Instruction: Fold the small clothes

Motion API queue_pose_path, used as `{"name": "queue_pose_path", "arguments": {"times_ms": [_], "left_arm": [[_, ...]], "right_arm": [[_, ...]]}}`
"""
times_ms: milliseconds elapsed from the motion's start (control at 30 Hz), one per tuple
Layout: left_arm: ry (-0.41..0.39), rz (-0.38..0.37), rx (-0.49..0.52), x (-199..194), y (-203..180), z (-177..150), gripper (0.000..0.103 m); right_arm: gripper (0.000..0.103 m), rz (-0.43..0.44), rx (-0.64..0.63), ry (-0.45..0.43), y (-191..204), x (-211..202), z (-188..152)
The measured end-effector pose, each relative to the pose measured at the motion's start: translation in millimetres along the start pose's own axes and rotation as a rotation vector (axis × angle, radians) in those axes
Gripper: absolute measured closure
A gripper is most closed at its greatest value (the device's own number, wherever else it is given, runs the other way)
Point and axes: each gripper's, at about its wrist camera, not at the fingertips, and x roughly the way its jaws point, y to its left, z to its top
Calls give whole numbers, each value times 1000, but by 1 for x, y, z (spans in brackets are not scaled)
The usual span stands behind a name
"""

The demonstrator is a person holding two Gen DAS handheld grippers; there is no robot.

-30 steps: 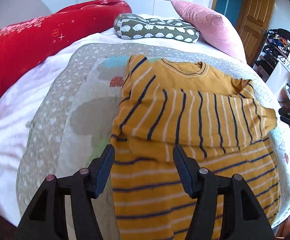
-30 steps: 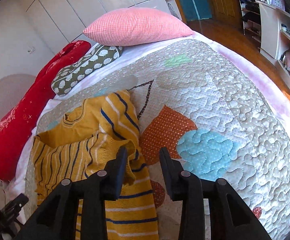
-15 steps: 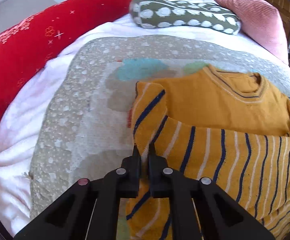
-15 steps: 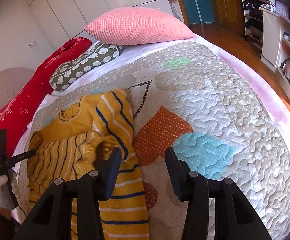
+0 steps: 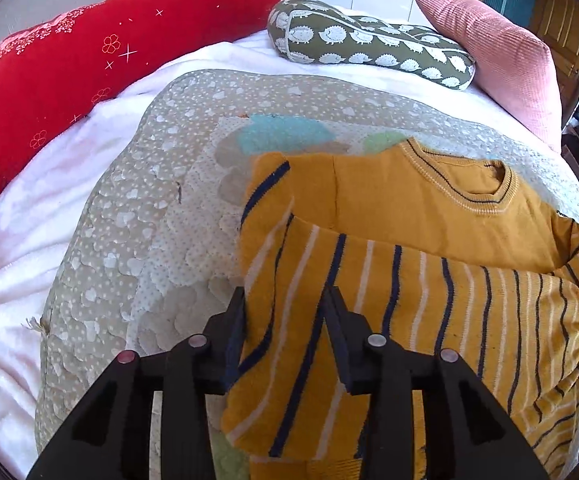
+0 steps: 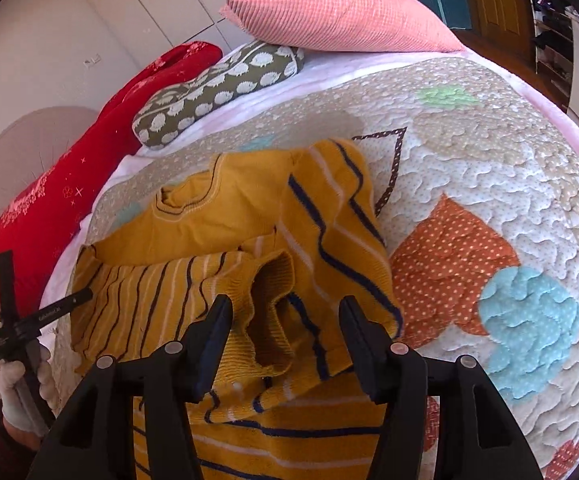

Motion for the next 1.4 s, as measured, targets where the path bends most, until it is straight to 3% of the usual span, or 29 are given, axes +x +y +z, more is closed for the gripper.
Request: {"name": "queue_pose_path", "arguments": {"times_ms": [33,100,133,200,267,300,367,400,433,467,533,567,633,700,733,767,833,967,1000,1033,1133,1200,1267,1400], "left_arm": [[-2,-8,-5,-3,0,0,66],[-13,-27,-4,-8,0,1,63],[-15,-15,7,-9,-1,2,57],[-9,37,31,-4,-4,0,55],[23,59,22,3,-1,-5,55],[39,45,6,3,2,-8,55],[38,-10,-27,-7,9,-17,55],[26,-25,-31,-15,11,-23,55],[10,-32,-32,-24,14,-30,55],[-6,-33,-32,-34,17,-37,55],[-33,-42,-41,-53,23,-55,55],[-43,-49,-50,-62,26,-65,55],[-55,-65,-70,-78,32,-86,54],[-45,-77,-94,-90,38,-107,54],[-39,-88,-111,-98,42,-118,54],[-39,-104,-125,-103,45,-127,54],[-34,-129,-140,-113,49,-145,53],[-19,-157,-142,-123,49,-173,50],[-16,-164,-135,-123,47,-179,50],[-16,-171,-132,-124,45,-185,50],[18,-218,-128,-119,36,-203,50],[48,-255,-138,-115,31,-214,50],[70,-275,-141,-113,26,-226,50],[65,-304,-143,-120,21,-248,41]], "right_arm": [[94,-1,-30,19,4,3,1],[98,-50,-36,-20,2,-5,6],[101,-99,-25,-50,-3,-11,10],[102,-229,-9,-76,-16,-13,16],[101,-344,5,-32,-34,-1,18],[101,-369,29,0,-43,4,15],[100,-252,114,-21,-58,-8,7],[99,-188,145,-45,-61,-18,1],[91,-141,160,-62,-61,-25,-3],[71,-100,159,-75,-58,-31,-6],[41,-36,131,-104,-46,-39,-7],[36,-21,113,-116,-39,-40,-6],[36,-26,67,-119,-20,-32,-4],[37,-56,-8,-66,-3,-13,-2],[60,-84,-53,-12,5,0,-2],[97,-112,-86,26,9,10,-1],[100,-158,-85,30,4,15,1],[103,-427,-39,-12,-27,15,9],[103,-461,-2,-5,-38,12,8],[102,-433,48,1,-50,6,6],[100,-199,133,8,-63,-22,-15],[87,-128,128,-3,-62,-44,-38],[54,-73,125,-19,-63,-65,-66],[51,18,131,-54,-69,-106,-126]]}}
